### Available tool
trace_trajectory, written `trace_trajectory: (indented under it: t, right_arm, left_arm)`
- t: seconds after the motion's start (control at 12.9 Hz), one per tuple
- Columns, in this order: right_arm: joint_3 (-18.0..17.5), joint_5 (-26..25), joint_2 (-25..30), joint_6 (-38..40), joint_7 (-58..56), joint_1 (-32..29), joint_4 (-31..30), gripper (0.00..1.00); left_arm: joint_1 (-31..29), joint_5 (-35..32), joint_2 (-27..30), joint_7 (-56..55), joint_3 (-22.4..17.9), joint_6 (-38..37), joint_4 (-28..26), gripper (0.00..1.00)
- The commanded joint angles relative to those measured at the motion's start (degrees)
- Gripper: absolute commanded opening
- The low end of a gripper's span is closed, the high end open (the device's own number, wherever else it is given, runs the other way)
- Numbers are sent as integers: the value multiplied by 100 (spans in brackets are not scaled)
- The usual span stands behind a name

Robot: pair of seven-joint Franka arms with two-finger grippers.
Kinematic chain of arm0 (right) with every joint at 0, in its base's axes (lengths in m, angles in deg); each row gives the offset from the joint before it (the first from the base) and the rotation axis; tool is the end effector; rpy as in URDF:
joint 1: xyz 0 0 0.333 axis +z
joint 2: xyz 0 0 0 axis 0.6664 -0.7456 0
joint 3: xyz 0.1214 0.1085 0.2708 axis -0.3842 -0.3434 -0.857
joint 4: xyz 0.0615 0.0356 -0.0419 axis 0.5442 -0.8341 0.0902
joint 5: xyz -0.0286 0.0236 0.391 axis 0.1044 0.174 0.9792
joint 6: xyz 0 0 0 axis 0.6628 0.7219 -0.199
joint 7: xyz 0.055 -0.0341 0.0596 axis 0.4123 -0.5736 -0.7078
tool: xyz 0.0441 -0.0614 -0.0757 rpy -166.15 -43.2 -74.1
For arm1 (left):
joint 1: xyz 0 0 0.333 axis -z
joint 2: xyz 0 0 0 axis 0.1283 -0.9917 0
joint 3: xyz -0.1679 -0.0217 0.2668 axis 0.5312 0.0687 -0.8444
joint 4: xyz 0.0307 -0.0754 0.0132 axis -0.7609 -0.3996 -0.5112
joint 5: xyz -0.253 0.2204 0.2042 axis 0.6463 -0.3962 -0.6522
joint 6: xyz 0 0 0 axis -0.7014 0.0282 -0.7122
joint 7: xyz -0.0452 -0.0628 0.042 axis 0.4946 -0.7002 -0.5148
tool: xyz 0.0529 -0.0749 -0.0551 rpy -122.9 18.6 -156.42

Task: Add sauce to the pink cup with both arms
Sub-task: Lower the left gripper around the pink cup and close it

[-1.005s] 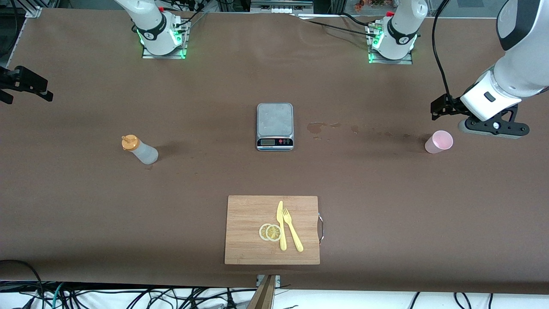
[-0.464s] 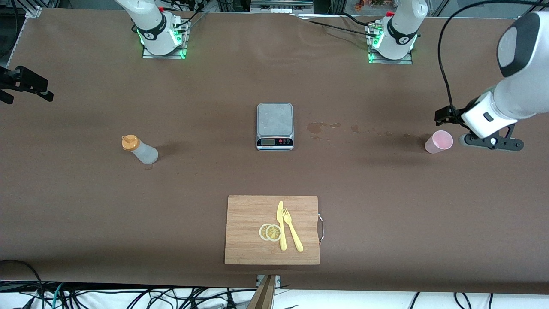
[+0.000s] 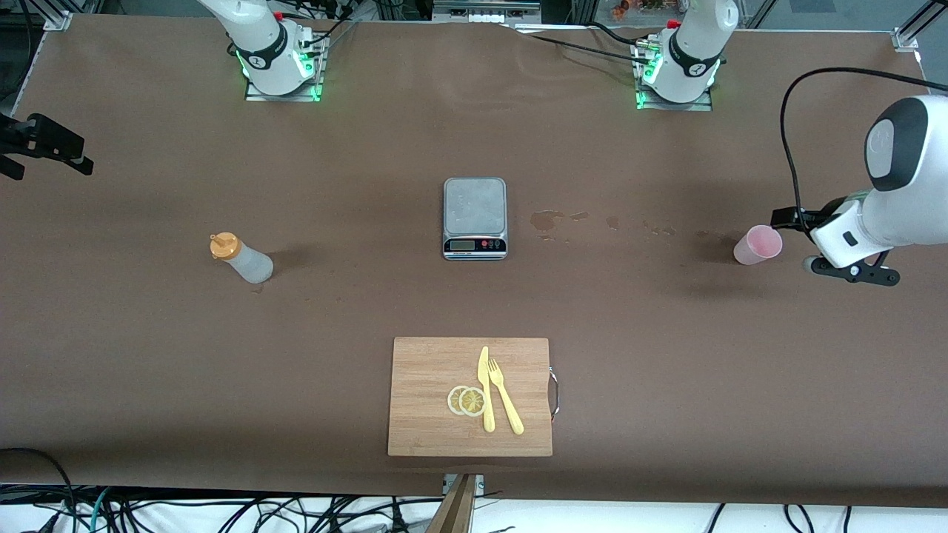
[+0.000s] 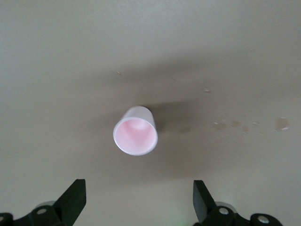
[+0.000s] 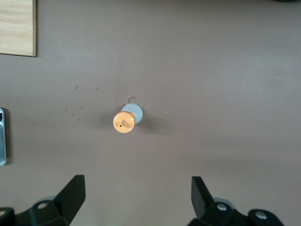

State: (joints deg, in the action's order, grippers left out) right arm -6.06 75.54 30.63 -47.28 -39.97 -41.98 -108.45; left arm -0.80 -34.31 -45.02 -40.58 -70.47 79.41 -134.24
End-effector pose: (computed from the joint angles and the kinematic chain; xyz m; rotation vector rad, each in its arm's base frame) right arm 0.5532 -0.0396 0.6323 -3.1289 -0.1396 -0.0012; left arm 0.5793 0.0726 0.3958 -3.0427 0.3004 0.4629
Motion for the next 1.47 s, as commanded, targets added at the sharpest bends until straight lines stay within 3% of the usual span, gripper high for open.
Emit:
trace_trajectory:
  t: [0.0, 0.31, 0.77, 1.0, 1.24, 1.39]
  right_arm:
    - [2, 84, -14, 29, 44, 1, 115, 100]
    - [11, 75, -23, 37, 44, -8, 115, 100]
    - [29, 75, -23, 37, 26, -8, 115, 100]
    - [29, 75, -23, 37, 26, -8, 115, 100]
    - [37, 75, -23, 37, -18, -34, 115, 100]
    - [29, 75, -23, 37, 0, -16, 115, 100]
  left_arm:
    - [-456, -107, -98, 626, 40, 869, -490, 100]
    - [-764, -107, -617, 961, 49, 1846, -754, 100]
    - [-817, -107, -644, 961, 49, 2551, -1484, 99]
    - [-852, -107, -758, 961, 40, 2901, -1642, 88]
    - [-870, -107, -776, 961, 40, 2920, -1713, 48]
    - [-870, -107, -776, 970, 40, 2885, -1731, 4]
